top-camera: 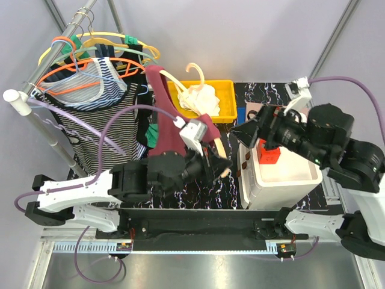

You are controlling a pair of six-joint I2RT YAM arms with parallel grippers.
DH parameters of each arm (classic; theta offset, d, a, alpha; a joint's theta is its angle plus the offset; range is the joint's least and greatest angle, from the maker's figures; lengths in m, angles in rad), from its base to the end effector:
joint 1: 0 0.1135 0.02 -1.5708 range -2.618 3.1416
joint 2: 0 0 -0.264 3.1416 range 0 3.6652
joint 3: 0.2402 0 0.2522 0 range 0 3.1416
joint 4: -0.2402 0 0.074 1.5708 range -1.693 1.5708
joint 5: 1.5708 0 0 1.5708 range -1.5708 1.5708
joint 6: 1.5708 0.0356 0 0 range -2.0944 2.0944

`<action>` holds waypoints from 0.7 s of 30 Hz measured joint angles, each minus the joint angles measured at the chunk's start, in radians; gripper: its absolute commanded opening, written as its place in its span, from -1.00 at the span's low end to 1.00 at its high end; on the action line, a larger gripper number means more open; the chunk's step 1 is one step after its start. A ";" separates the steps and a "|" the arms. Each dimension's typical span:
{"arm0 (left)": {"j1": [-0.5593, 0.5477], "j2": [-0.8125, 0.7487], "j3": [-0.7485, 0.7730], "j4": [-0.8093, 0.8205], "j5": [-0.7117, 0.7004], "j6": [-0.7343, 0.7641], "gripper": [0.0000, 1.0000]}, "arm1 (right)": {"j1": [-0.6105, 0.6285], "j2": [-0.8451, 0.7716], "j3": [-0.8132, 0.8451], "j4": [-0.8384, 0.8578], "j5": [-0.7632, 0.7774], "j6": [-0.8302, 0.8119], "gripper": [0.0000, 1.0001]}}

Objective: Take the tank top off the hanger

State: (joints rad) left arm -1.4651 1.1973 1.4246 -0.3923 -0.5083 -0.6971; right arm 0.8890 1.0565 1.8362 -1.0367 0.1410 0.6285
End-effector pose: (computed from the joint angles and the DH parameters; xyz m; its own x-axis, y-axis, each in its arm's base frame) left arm 0.0439 -0.2492 0.4557 -0.5385 -0.2404 -0.8076 0.6161 0.5415 -0.5720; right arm 0.0844 0.0961 0.5305 -0.5312 0.2692 -0.8033 -0.4584 0.7061 0.5397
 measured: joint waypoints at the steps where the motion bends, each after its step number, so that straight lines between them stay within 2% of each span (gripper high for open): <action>1: -0.019 -0.002 -0.013 0.000 0.001 0.009 -1.00 | 0.000 0.014 0.011 0.000 -0.006 0.013 0.89; 6: -0.085 -0.003 -0.051 -0.002 0.013 0.022 -1.00 | 0.000 0.061 0.006 0.025 -0.076 0.051 0.74; 15: -0.126 0.050 -0.042 -0.010 0.038 0.011 -1.00 | 0.000 -0.009 -0.179 0.109 -0.211 0.050 0.57; 19: -0.133 0.120 0.024 -0.050 0.060 0.013 -1.00 | 0.000 -0.010 -0.195 0.120 -0.232 0.039 0.37; 21: -0.136 0.149 0.063 -0.071 0.068 0.016 -1.00 | 0.000 -0.007 -0.195 0.125 -0.232 0.029 0.17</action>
State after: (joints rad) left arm -1.6009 1.3460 1.4879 -0.4637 -0.4408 -0.6815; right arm 0.8890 1.0496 1.6409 -0.9115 -0.0914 0.6579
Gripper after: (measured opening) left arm 0.069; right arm 0.700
